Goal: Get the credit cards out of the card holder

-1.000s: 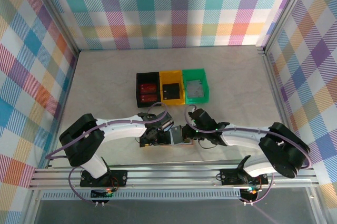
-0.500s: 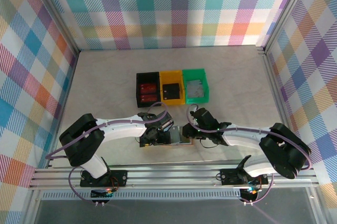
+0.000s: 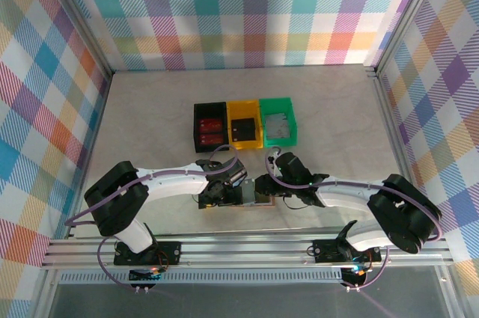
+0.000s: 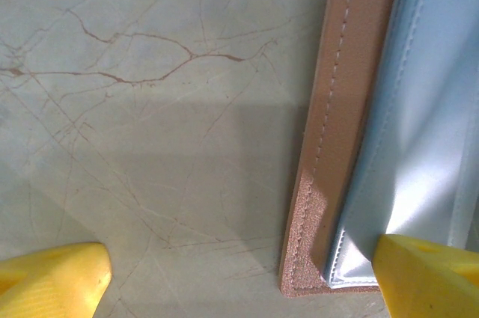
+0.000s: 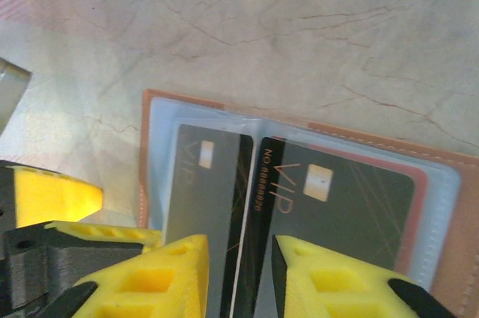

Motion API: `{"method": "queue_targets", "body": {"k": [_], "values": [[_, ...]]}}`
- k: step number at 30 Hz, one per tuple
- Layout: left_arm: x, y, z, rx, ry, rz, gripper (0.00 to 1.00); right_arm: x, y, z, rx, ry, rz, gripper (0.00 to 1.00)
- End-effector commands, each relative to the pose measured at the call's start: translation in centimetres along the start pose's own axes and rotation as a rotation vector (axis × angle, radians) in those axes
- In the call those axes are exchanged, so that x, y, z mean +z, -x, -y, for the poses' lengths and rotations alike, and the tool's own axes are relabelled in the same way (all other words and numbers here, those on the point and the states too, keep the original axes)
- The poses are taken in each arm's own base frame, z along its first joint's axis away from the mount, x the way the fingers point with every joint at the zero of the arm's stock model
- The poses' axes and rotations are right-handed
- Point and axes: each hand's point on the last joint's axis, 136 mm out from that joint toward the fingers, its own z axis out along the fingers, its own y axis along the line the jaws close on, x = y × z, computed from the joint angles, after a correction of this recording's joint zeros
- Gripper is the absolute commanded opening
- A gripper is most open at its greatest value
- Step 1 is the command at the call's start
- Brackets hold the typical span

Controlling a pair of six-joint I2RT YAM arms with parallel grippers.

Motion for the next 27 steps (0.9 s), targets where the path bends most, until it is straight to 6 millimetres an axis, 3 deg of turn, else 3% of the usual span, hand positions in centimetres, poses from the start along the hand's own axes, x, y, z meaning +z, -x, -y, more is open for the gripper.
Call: {"method": "queue_targets", "body": {"k": [1, 11, 15, 21, 27], "values": [[4.3, -2.2, -0.6, -0.019, -0.003, -0.118, 0.92, 0.1, 0.2, -1.3, -0.02, 0.073, 0.0, 0.28], [4.6, -2.5, -0.9, -0.017, 0.002, -0.127, 0.92, 1.4, -0.7, 0.3, 0.003, 0.009, -0.055, 0.25], [4.6, -2.4, -0.8, -0.016, 0.001, -0.127, 0.92, 1.5, -0.6, -0.4, 0.005, 0.047, -0.057, 0.18], [4.7, -2.4, -0.8, -0.018, 0.001, -0.127, 0.92, 1.3, -0.5, -1.3, -0.004, 0.101, -0.044, 0.15], [4.8, -2.5, -0.9, -0.019, 0.001, -0.13, 0.92, 1.2, -0.7, -1.3, -0.003, 0.106, -0.047, 0.08]]}}
